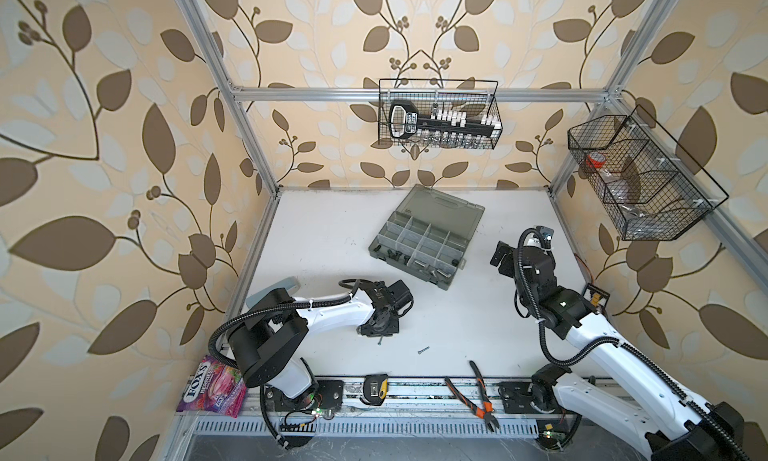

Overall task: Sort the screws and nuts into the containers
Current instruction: 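Lift the black nut with the left gripper and carry it over the box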

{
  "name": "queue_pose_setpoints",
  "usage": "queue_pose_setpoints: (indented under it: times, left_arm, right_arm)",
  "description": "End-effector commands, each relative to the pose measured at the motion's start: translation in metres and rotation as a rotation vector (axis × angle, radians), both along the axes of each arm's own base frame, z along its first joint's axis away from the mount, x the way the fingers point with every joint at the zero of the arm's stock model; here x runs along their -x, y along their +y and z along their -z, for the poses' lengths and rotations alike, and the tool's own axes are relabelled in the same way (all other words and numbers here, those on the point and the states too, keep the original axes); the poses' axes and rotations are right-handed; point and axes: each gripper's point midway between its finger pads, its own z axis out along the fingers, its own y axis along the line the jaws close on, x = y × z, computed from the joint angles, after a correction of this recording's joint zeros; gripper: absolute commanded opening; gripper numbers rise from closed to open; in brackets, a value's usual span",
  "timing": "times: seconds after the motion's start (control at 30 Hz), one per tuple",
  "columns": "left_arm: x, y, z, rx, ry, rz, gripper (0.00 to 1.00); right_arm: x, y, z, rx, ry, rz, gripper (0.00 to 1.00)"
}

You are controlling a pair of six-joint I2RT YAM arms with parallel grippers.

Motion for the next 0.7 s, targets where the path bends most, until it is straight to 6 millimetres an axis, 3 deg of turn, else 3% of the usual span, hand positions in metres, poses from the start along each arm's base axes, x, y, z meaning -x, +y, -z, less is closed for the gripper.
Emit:
queue_pose_setpoints:
  times: [0.0,0.4,0.57,0.67]
  left_arm:
    - [-0.011,-0.002,-0.015,-0.017,-0.058,0.011,0.23]
    - [-0.02,-0.007,-0.047,0.013,-0.125,0.048,0.21]
    - [-0.039,-0.026,-0.071,0.055,-0.203,0.103,0.21]
    - [-0.058,-0.047,-0.087,0.074,-0.254,0.151,0.22]
  right_arm:
    - [0.003,-0.005,0.0,0.014,-0.002,0.016,1.0]
    - [0.005,-0.008,0.0,0.017,-0.005,0.03,1.0]
    - [0.005,-0.009,0.0,0.012,-0.007,0.036,1.0]
    - [0.005,-0.009,0.001,0.01,-0.003,0.043,1.0]
